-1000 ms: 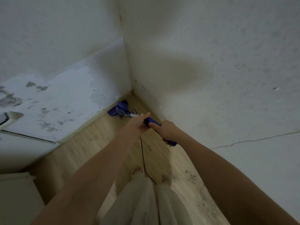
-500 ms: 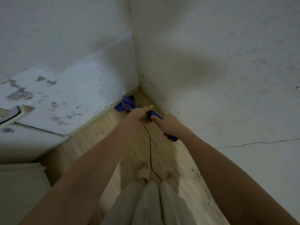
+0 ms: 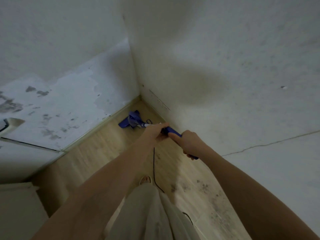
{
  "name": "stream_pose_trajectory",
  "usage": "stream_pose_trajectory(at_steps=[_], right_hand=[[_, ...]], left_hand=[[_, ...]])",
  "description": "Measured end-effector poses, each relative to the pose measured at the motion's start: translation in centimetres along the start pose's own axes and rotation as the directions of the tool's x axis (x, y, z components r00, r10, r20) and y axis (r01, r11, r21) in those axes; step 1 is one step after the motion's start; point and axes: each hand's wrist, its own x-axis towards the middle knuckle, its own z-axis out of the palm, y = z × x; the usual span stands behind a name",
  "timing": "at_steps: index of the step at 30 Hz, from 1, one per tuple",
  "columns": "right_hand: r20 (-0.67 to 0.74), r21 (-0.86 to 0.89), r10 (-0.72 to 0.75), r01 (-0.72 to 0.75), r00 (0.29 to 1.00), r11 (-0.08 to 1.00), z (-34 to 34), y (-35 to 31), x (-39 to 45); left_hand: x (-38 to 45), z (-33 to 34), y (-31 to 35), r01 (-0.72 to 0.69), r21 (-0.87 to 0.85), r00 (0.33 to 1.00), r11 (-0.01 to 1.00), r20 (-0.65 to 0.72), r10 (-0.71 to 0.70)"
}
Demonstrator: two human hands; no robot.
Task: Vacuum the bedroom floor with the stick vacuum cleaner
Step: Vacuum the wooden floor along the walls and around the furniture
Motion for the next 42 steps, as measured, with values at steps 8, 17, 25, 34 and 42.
stream_pose_trajectory(at_steps=[8, 17, 25, 34, 42], right_hand=[[-0.027, 0.024, 0.053, -0.052, 0.998, 0.998, -2.6, 6.1, -5.3], [-0.105, 0.126, 0.105, -0.091, 0.989, 0.988, -1.8, 10.6, -9.3], [-0.13, 0.132, 0.095, -0.077, 0.987, 0.988, -0.9, 10.3, -7.0], [-0.143, 0.12, 0.037, -0.019, 0.989, 0.993, 1.2, 3.6, -0.1], [-0.15, 0.041, -0.011, 0.018, 0.989, 0.999, -1.8, -1.9, 5.4]], left_hand=[[-3.2, 5.8, -4.4, 0.053, 0.118, 0.996, 0.992, 0.071, -0.062], [-5.1, 9.1, -7.9, 0.065, 0.268, 0.988, 0.961, 0.12, -0.1], [-3.8, 8.7, -7.0, 0.034, 0.275, 0.995, 0.961, 0.077, -0.058], [1.3, 3.9, -1.0, 0.048, 0.21, 0.998, 0.976, 0.03, -0.056], [5.0, 2.3, 5.7, 0.031, 0.201, 0.999, 0.979, 0.015, -0.035]])
